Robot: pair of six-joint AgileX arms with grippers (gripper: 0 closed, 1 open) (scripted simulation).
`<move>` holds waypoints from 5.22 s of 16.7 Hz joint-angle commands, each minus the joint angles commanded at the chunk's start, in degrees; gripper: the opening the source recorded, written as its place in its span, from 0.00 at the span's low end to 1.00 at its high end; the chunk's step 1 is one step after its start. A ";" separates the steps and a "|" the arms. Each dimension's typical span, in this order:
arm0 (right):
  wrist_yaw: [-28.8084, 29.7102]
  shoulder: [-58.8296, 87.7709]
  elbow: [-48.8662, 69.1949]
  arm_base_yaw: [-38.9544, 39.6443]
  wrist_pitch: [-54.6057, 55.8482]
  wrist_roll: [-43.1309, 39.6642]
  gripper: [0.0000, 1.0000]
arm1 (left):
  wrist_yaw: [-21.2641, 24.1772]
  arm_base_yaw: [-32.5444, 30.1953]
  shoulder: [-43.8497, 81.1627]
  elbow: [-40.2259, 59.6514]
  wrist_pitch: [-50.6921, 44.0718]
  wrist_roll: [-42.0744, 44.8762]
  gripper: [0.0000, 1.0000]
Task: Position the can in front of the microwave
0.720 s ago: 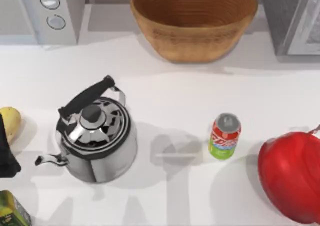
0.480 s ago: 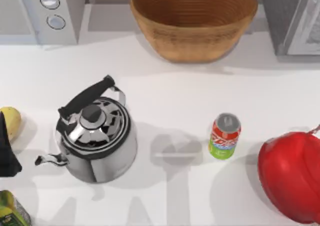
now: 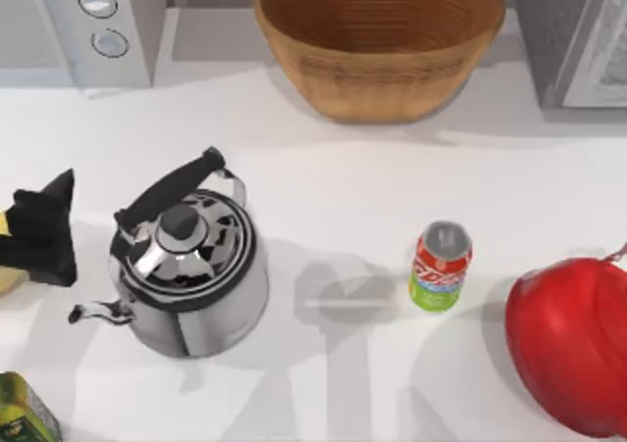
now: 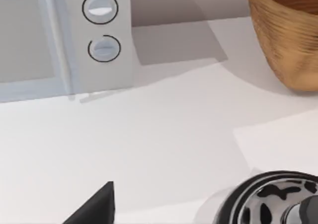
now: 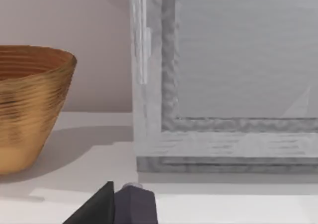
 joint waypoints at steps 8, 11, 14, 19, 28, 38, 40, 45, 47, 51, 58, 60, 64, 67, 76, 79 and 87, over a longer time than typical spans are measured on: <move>0.00 0.00 0.00 0.00 0.00 0.00 1.00 | 0.00 -19.06 51.89 50.41 -28.78 -2.14 1.00; 0.00 0.00 0.00 0.00 0.00 0.00 1.00 | -0.01 -25.77 70.82 68.72 -38.96 -2.89 1.00; 0.00 0.00 0.00 0.00 0.00 0.00 1.00 | -0.06 -31.49 86.87 84.11 -47.73 -3.50 1.00; 0.00 0.00 0.00 0.00 0.00 0.00 1.00 | -0.15 -37.71 103.53 99.78 -57.45 -4.10 1.00; 0.00 0.00 0.00 0.00 0.00 0.00 1.00 | -0.10 -37.86 106.21 101.23 -58.21 -3.35 1.00; 0.00 0.00 0.00 0.00 0.00 0.00 1.00 | -0.12 -38.15 106.92 89.93 -46.33 -3.56 1.00; 0.00 0.00 0.00 0.00 0.00 0.00 1.00 | -0.15 -38.69 107.38 90.55 -46.46 -4.06 1.00; 0.00 0.00 0.00 0.00 0.00 0.00 1.00 | -0.15 -38.69 107.38 90.55 -46.46 -4.06 0.85; 0.00 0.00 0.00 0.00 0.00 0.00 1.00 | -0.15 -38.69 107.38 90.55 -46.46 -4.06 0.70; 0.00 0.00 0.00 0.00 0.00 0.00 1.00 | -0.15 -38.69 107.38 90.55 -46.46 -4.06 0.40; 0.00 0.00 0.00 0.00 0.00 0.00 1.00 | -0.15 -38.69 107.38 90.55 -46.46 -4.06 0.00; 0.00 0.00 0.00 0.00 0.00 0.00 1.00 | -0.15 -38.69 107.38 90.55 -46.46 -4.06 0.00; 0.00 0.00 0.00 0.00 0.00 0.00 1.00 | -0.15 -38.69 107.38 90.55 -46.46 -4.06 0.00; 0.00 0.00 0.00 0.00 0.00 0.00 1.00 | -0.49 -37.82 107.06 90.76 -46.42 -3.57 0.00; 0.00 0.00 0.00 0.00 0.00 0.00 1.00 | -2.53 -34.84 107.39 98.27 -47.82 -1.38 0.00; 0.00 0.00 0.00 0.00 0.00 0.00 1.00 | -1.32 -36.35 108.31 99.01 -52.84 -2.91 0.00; 0.00 0.00 0.00 0.00 0.00 0.00 1.00 | -0.19 -38.37 107.86 99.99 -55.64 -3.93 0.00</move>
